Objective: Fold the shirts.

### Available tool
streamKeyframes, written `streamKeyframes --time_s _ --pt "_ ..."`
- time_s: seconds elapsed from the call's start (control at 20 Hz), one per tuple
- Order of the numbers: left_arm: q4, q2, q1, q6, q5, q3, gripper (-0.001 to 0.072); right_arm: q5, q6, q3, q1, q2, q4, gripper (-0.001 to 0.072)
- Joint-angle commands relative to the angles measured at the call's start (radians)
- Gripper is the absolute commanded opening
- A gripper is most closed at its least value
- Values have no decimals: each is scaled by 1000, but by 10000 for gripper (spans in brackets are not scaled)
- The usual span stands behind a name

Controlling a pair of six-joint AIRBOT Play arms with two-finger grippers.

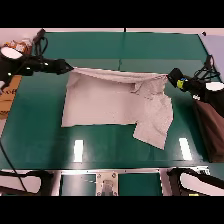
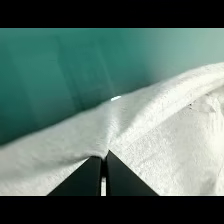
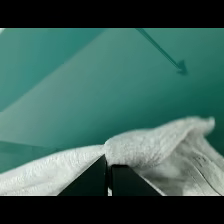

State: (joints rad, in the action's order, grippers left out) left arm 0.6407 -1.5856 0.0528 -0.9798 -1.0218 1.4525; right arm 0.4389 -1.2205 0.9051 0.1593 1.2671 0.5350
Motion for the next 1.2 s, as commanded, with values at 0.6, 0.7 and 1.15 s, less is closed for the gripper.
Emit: streamKeyframes --time_s 0.6,0.7,1.15 --pt "-8 -86 283 -93 -365 48 17 723 24 24 592 71 217 13" --pt "19 -85 298 -105 -403 48 17 725 -6 -65 610 34 301 35" --pt "258 111 310 -138 -414 -167 16 620 -8 -258 525 93 266 389"
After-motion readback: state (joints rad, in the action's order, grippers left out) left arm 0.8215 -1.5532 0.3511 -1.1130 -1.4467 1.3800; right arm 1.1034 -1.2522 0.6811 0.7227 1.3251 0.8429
